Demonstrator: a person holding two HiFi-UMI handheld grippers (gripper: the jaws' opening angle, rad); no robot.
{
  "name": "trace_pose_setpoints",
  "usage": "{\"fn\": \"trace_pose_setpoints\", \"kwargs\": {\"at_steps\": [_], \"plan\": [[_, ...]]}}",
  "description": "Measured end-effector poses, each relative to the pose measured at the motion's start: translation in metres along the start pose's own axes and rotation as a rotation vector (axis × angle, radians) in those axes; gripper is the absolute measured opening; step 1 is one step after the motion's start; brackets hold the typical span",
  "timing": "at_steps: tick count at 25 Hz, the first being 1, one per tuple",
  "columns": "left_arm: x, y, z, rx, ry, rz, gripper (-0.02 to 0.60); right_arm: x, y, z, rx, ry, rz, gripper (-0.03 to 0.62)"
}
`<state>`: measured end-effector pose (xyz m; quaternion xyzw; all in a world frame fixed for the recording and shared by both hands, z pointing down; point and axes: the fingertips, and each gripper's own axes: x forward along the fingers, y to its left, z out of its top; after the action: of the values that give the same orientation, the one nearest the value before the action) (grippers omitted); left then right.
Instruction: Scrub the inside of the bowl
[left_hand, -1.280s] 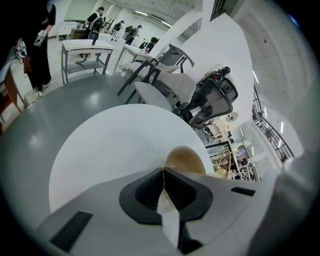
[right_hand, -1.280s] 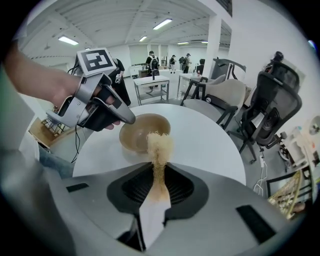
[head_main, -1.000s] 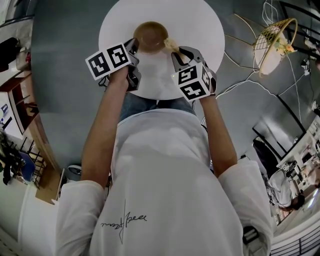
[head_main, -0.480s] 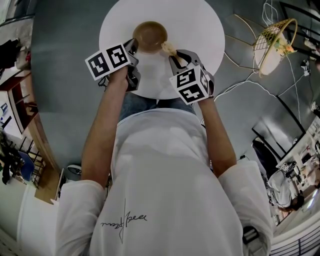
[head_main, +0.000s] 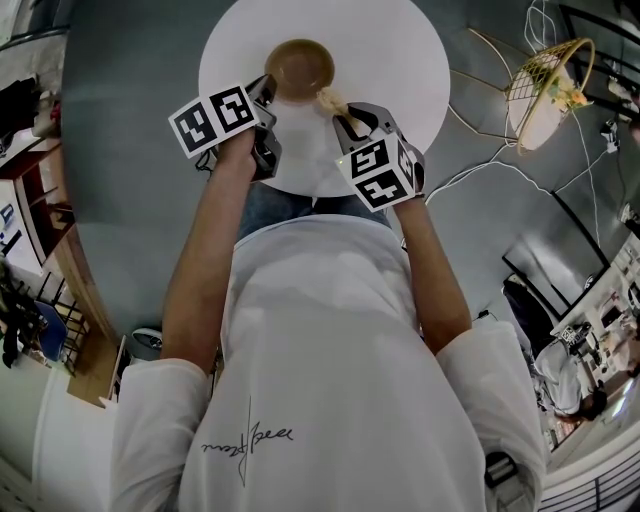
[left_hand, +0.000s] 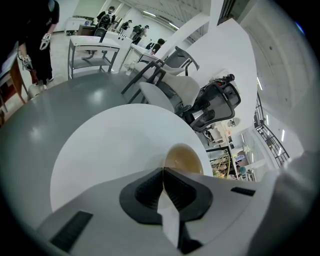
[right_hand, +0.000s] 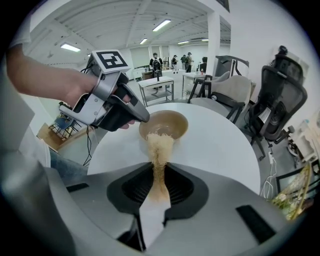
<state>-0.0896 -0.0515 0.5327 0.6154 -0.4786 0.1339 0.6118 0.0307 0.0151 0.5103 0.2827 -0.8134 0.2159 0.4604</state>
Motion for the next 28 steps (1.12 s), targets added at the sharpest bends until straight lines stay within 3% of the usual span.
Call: {"fn": "trace_pose_setpoints", "kwargs": {"at_steps": [28], "plan": [[-0.002, -0.005, -0.010, -0.019, 0.022, -0.026, 0.014, 0.013, 0.051, 0.034, -0.009, -0.047, 0.148, 0.083]]}}
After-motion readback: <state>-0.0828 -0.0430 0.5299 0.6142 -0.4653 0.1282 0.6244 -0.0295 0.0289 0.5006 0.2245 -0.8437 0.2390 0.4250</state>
